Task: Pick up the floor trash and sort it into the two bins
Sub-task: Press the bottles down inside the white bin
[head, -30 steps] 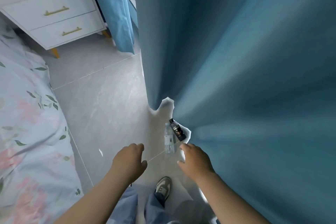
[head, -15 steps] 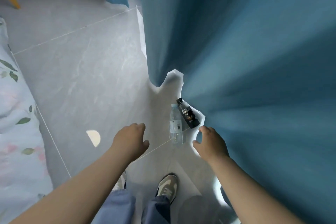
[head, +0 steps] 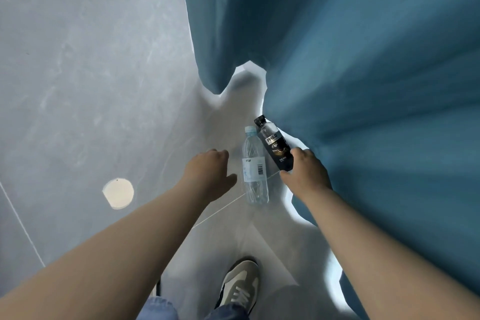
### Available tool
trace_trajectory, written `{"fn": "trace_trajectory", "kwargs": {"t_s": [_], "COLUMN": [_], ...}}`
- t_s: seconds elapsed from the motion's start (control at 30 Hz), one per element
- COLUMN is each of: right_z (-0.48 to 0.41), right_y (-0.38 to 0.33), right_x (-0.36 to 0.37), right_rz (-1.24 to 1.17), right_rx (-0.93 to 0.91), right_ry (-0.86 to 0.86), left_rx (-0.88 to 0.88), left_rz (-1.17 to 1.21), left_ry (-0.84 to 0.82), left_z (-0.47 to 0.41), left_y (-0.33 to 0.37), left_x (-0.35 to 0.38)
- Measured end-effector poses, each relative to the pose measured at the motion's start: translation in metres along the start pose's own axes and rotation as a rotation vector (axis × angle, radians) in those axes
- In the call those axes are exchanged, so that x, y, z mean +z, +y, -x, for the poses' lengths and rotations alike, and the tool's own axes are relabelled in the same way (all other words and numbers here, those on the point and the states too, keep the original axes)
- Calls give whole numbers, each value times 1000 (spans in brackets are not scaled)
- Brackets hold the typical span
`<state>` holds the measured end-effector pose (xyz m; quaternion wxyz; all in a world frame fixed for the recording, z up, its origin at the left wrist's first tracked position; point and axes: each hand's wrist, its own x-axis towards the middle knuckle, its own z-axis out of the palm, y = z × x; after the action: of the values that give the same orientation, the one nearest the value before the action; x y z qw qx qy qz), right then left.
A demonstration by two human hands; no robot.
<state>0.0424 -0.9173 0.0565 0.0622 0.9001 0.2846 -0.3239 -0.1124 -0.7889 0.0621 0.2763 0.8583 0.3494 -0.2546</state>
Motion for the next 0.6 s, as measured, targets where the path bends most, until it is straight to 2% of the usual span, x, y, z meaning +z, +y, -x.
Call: {"fn": "trace_trajectory", "kwargs": {"t_s": [0.33,0.47,0.6], "right_z": [-59,-79,-94], "right_y": [18,25,31], "right_x": [70,86,97], "right_rz": [3,21,17], "right_rx": [18,19,19], "right_ry": [65,143,133], "left_rx": [-22,-88,-181], "left_rz": [56,146,271], "left_ry": [-15,-14,26], "left_z": [-63,-77,-89], "left_y": [3,7,15], "left_x": [91,121,139]}}
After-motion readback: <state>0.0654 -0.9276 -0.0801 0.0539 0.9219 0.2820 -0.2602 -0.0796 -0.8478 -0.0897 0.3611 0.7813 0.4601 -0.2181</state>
